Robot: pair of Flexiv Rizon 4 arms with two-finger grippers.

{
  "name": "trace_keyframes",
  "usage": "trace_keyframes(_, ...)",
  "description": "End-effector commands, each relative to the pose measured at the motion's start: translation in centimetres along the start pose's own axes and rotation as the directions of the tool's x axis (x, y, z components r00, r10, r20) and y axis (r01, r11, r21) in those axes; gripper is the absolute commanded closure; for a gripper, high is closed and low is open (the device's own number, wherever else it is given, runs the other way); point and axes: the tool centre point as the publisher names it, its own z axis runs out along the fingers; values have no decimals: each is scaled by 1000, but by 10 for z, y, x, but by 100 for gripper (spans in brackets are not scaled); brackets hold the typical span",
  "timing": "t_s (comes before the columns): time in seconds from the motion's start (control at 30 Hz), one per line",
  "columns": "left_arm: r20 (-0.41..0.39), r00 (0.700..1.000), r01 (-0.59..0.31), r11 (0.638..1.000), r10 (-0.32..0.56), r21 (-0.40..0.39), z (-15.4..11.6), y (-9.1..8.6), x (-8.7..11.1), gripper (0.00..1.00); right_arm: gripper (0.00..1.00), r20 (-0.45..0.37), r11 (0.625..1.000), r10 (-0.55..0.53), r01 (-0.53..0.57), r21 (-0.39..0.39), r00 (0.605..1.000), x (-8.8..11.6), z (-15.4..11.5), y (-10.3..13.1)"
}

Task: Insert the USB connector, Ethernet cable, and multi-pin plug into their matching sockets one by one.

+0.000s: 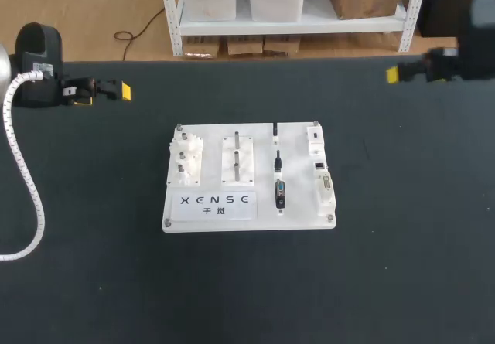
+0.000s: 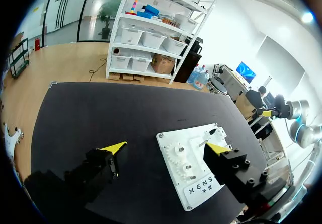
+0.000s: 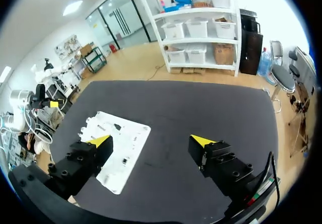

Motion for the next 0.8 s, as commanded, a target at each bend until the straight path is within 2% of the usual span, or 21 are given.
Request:
trace_keyframes(0.03,0,1000,0,1000,0,0,0,0,0,0,0,-79,969,29,-9,246,996,-17,29,48)
trace_keyframes(0.17,0,1000,0,1000,0,0,0,0,0,0,0,-167,952,51,3,307,985,-14,54,75)
trace_keyframes(0.33,0,1000,0,1000,0,0,0,0,0,0,0,-233,945,73,8,328,970,-6,92,100)
trace_keyframes(0.53,0,1000,0,1000,0,0,0,0,0,0,0,-312,940,94,19,341,945,7,126,117)
trace_keyframes(0.8,0,1000,0,1000,0,0,0,0,0,0,0,-326,920,139,0,392,935,19,155,123)
